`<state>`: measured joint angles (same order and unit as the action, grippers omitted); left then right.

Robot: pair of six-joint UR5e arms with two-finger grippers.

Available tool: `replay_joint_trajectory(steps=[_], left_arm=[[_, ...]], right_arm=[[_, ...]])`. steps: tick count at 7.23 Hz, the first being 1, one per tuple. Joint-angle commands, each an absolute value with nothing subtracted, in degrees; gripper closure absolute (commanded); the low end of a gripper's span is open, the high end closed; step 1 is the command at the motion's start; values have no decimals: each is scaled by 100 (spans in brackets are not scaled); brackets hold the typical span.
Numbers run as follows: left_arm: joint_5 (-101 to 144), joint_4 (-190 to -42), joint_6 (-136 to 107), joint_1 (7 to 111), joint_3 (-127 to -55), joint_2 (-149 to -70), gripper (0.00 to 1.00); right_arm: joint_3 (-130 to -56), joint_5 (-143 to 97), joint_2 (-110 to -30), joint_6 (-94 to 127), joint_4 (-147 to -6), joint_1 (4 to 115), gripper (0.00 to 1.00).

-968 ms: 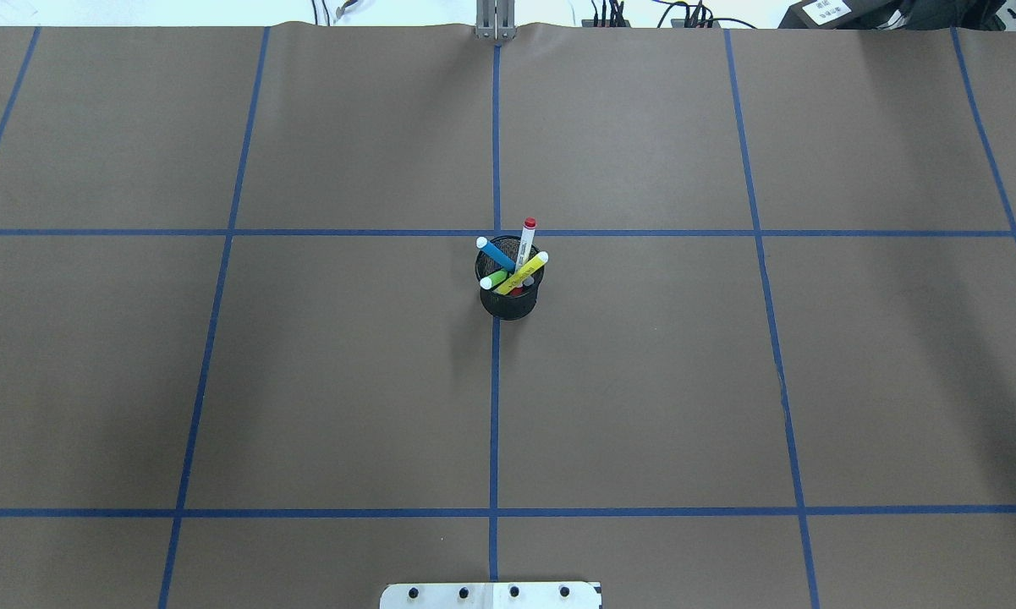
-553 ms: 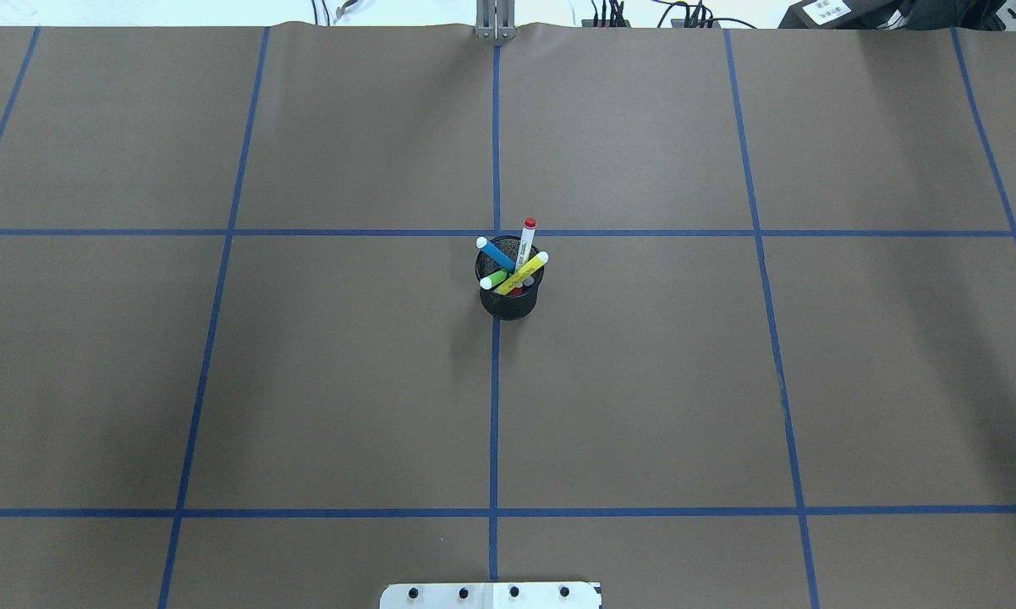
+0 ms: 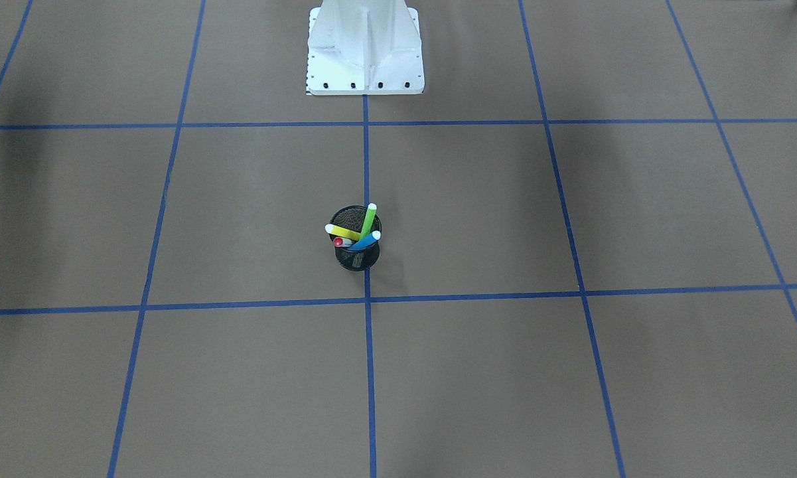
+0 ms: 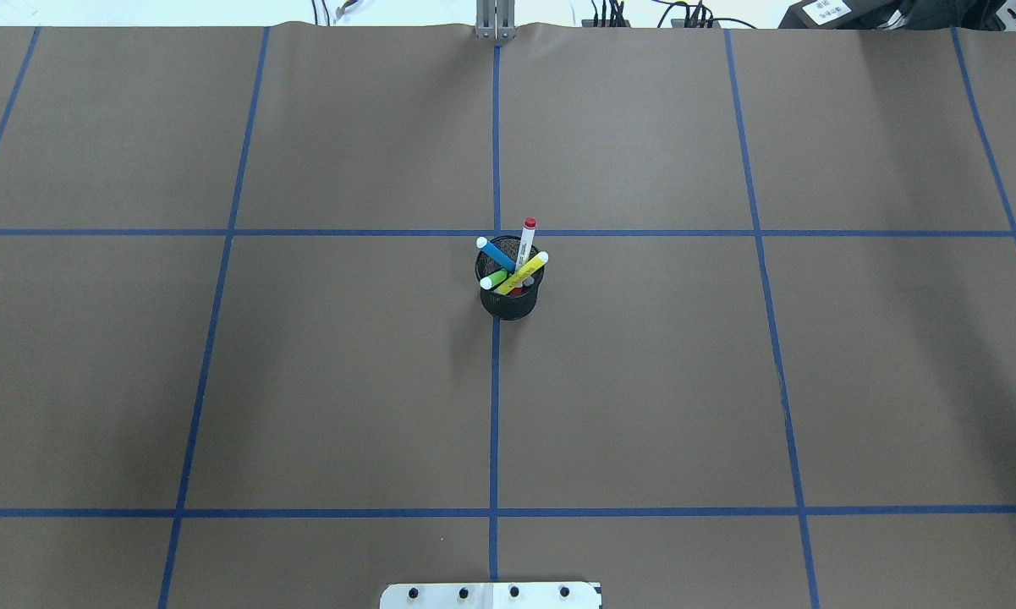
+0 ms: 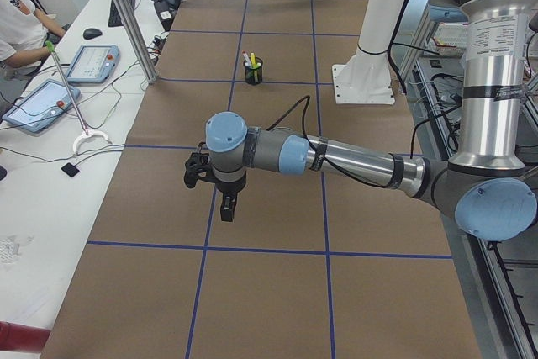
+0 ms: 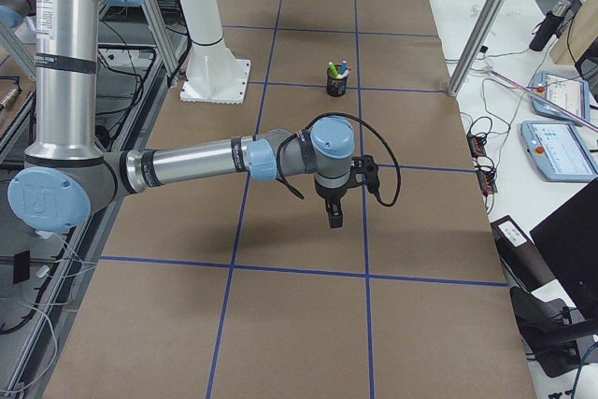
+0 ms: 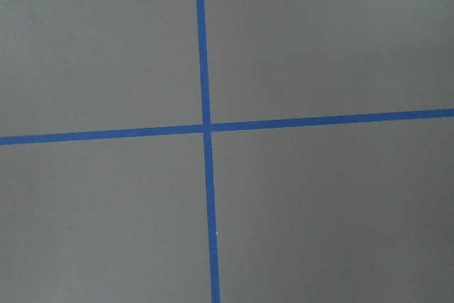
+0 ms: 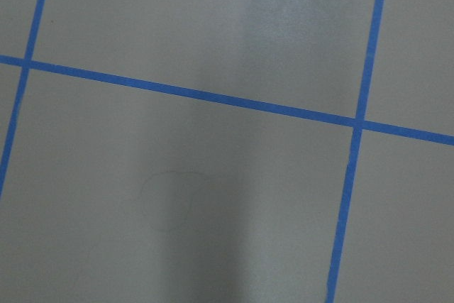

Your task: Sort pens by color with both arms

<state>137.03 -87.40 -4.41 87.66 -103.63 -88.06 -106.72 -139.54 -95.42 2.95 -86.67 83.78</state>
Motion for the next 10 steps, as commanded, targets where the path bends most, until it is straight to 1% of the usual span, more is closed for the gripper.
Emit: replay_joint_trajectory(steps=[1, 2, 3, 5, 6, 7, 8, 9, 10], left_arm=[[13755, -8745, -448, 8684, -10371, -8780, 0], [13755, -8745, -448, 8649, -10371, -8772, 0], [13755, -8745, -440, 8648, -10371, -8771, 0], [13755, -8736, -448, 8648, -10345, -8771, 0], [13755, -8736, -440, 8640, -10345, -8763, 0], [13746, -8736, -439, 8640, -10319, -8763, 0], [13746, -8728, -439, 8631, -10301, -8763, 0], [13755, -8728, -448, 8631, -10301, -8763, 0], [13755, -8719, -448, 8631, -10301, -8763, 0]], right_arm=[[-10687, -14490, -9467, 945, -8499, 7984, 1], [-10757, -14484, -9135, 1967, -8490, 7624, 2], [-10758, -14232, -8601, 3431, -8273, 7115, 2], [-10775, -13574, -7599, 5449, -8068, 6061, 2], [-10767, -12909, -7037, 6485, -8147, 5307, 1], [-10767, -12546, -6640, 6974, -8400, 4961, 1], [-10767, -12324, -5983, 7048, -9229, 4722, 2], [-10671, -11644, -5307, 7327, -9899, 4215, 2], [-10244, -11376, -4821, 7669, -9949, 4062, 2]])
